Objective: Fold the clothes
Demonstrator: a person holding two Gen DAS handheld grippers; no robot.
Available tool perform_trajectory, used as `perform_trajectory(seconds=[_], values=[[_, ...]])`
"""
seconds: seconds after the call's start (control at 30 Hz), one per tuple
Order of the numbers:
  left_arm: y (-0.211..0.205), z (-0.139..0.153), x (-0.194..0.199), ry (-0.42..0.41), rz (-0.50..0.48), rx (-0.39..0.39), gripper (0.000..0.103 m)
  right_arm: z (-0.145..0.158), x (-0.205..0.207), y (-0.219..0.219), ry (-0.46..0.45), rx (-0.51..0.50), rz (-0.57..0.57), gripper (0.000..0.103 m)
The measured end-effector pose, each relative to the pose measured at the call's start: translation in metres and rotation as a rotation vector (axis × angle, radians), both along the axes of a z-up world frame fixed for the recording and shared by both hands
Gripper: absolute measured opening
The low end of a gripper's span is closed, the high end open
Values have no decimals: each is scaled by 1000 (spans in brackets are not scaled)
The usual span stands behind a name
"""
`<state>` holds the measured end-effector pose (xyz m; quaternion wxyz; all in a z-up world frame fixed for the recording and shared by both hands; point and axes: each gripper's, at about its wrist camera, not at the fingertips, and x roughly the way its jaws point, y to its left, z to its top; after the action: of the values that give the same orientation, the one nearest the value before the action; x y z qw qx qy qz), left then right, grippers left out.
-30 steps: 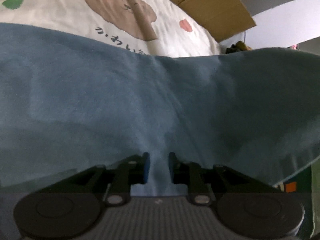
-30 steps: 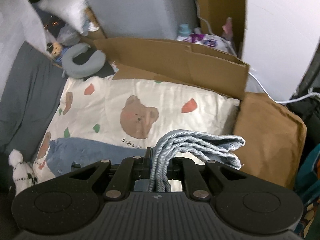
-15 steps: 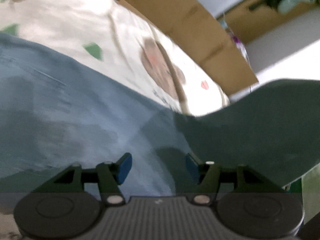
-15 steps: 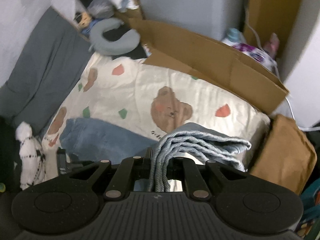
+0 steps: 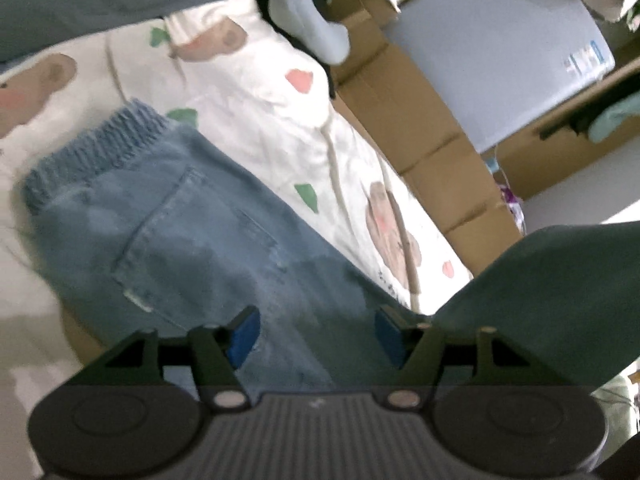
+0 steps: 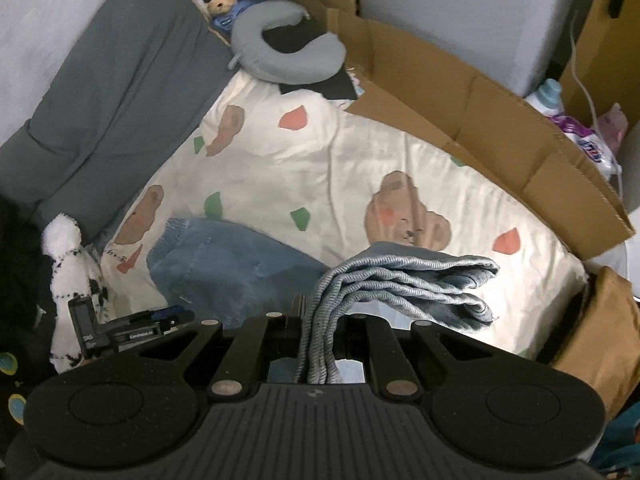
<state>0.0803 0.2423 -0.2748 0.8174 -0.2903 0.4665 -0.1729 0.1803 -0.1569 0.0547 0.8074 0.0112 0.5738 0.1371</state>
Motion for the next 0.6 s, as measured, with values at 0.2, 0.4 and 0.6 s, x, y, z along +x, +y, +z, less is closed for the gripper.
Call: perform_trajectory(seconds=[0.2, 0.4, 0.6], values=[[11, 0, -8, -2, 25, 13, 67, -13, 4, 23, 3, 56, -19, 9], [23, -6, -14, 9, 60, -11, 67, -33, 6, 52, -5, 125, -17, 9], [33, -10, -21, 5, 76, 0, 67, -71, 10, 77, -3, 187, -52, 9]])
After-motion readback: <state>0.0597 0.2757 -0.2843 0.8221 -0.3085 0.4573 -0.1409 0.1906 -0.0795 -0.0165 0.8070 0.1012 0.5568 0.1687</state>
